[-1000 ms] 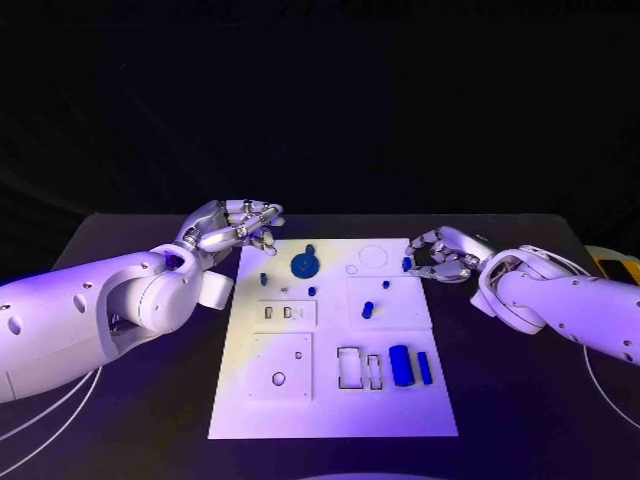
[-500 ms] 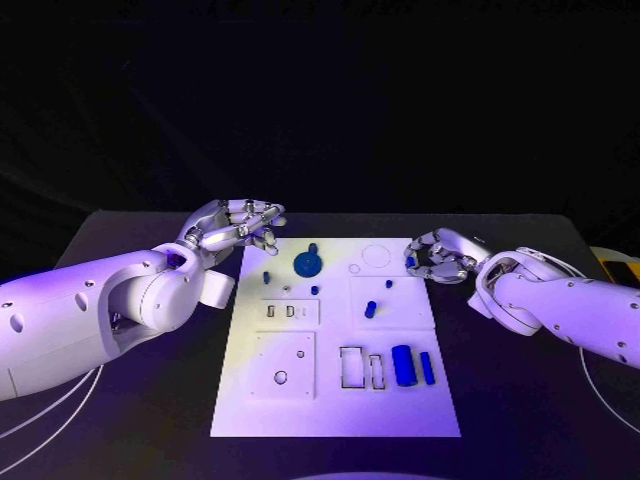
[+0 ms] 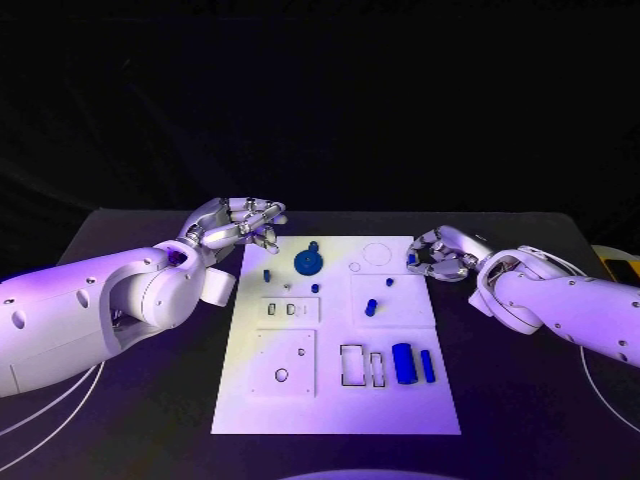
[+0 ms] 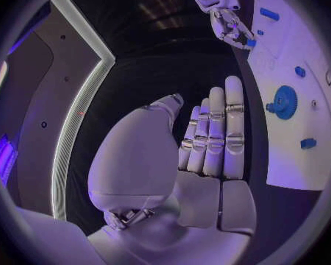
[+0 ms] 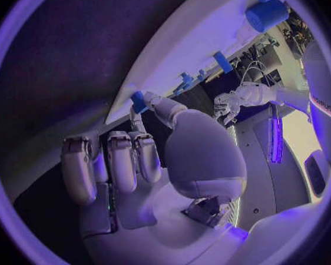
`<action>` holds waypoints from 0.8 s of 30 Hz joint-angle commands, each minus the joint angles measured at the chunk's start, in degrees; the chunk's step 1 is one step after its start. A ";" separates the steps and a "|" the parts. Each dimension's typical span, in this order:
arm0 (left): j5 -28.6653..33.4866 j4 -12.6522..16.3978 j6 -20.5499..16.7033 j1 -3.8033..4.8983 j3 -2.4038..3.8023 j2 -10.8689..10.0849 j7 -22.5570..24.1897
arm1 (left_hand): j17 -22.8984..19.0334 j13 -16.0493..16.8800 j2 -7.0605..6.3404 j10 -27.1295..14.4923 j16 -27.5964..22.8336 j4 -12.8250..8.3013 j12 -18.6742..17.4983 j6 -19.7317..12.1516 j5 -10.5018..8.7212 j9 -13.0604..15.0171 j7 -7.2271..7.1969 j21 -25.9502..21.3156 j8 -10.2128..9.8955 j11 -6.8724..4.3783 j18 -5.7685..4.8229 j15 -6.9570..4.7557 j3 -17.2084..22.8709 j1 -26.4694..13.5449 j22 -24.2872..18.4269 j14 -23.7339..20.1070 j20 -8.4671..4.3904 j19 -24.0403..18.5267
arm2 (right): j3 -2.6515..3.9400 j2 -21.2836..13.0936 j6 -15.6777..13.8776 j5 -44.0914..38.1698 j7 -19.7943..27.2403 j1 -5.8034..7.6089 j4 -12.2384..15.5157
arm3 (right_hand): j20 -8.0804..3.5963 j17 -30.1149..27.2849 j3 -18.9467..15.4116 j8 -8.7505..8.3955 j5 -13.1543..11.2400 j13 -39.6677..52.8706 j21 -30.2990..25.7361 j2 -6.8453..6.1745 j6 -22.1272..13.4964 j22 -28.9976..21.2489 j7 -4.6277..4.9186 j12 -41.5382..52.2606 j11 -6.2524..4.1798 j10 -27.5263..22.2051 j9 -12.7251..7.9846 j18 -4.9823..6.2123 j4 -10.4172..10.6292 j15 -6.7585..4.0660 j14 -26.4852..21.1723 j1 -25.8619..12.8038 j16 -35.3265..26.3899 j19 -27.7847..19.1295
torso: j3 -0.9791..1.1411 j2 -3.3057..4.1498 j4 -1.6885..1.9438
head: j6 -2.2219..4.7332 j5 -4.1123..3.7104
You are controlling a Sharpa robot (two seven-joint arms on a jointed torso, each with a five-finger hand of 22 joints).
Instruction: Assemble the parts on the task board
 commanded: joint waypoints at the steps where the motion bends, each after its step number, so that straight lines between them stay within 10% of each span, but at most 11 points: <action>1: -0.13 0.04 0.12 0.03 0.04 0.05 -0.01 | 0.11 0.01 0.08 -0.48 0.34 0.12 -0.24 0.10 -0.25 0.02 0.30 0.27 -0.31 -0.07 0.06 -0.01 -0.01 -0.48 0.07 -0.29 -0.01 -0.48 | 0.00 0.08 -1.67 0.74 0.52 -0.04 0.10 | -0.52 15.07 0.66 1.64 -1.52 15.08 0.21 1.75 1.44 15.09 -0.97 0.28 -0.84 6.01 1.21 -0.39 -0.07 -0.94 6.03 0.72 0.24 6.00 | 0.01 0.00 0.01 | -0.05 0.07; 11: -0.13 -0.25 0.20 0.02 0.04 0.08 -0.09 | 0.30 0.02 0.09 -0.64 0.50 0.15 -0.24 0.03 -0.27 -0.01 0.39 0.45 -0.42 0.01 0.06 0.06 -0.07 -0.59 0.19 -0.42 0.05 -0.63 | 0.03 -0.40 -5.26 1.75 -1.37 0.07 1.79 | -0.82 15.07 0.91 2.03 -2.27 15.08 0.21 2.15 1.29 15.09 -1.15 0.28 -1.06 6.01 1.59 -0.39 -0.03 -1.19 6.03 0.81 0.24 6.00 | 0.00 -0.13 -0.08 | 0.05 0.20; 24: -0.13 -1.57 -0.01 0.01 0.00 0.68 -0.12 | 0.40 0.03 0.08 -0.68 0.58 0.17 -0.21 0.01 -0.30 -0.02 0.39 0.54 -0.46 0.03 0.06 0.09 -0.14 -0.69 0.25 -0.50 0.08 -0.71 | 0.14 -1.02 -4.30 -0.48 -10.76 2.95 14.56 | -0.91 15.07 1.15 1.92 -2.33 15.08 0.21 2.34 0.71 15.09 -1.05 0.28 -1.01 6.01 1.66 -0.39 -0.05 -1.21 6.03 0.88 0.24 6.00 | -0.50 -0.85 0.02 | 0.02 0.10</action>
